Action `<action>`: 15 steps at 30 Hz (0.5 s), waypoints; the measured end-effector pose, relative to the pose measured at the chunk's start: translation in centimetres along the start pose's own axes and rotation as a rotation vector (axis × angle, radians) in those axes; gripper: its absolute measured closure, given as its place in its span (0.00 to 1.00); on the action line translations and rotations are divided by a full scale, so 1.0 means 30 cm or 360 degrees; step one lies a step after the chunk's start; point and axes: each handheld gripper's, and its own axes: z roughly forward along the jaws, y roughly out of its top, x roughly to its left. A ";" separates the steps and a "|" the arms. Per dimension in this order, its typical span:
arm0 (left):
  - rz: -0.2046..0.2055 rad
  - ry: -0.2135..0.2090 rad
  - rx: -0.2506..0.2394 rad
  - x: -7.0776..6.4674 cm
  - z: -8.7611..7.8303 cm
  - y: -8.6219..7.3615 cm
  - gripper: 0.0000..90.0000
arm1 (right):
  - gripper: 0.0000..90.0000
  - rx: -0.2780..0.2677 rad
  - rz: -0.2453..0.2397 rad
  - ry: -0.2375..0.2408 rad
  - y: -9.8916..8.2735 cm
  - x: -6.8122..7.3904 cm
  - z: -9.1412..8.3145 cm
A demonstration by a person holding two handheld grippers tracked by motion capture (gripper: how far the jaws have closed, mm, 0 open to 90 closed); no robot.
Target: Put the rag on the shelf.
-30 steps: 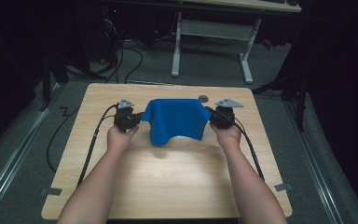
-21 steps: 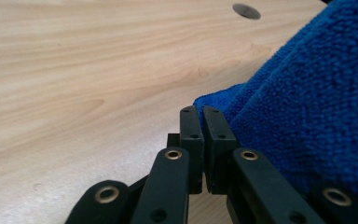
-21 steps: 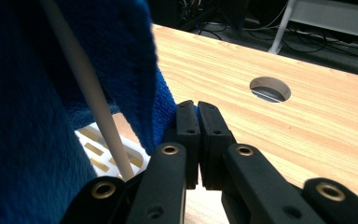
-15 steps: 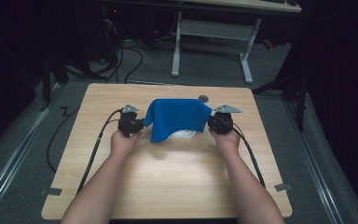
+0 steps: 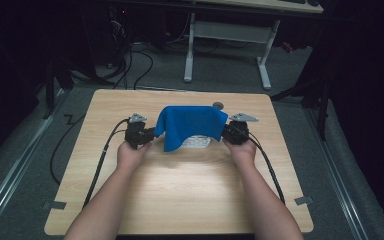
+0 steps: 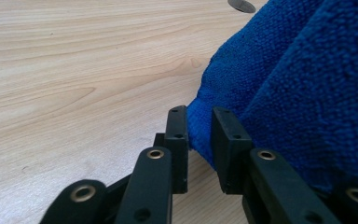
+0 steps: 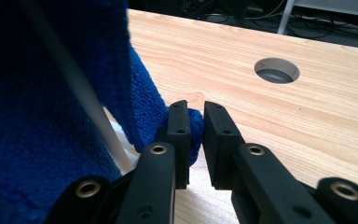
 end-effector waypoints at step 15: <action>0.0000 0.0142 -0.0042 0.028 -0.078 0.024 0.66 | 0.67 -0.0024 -0.0028 -0.0062 0.032 -0.020 -0.049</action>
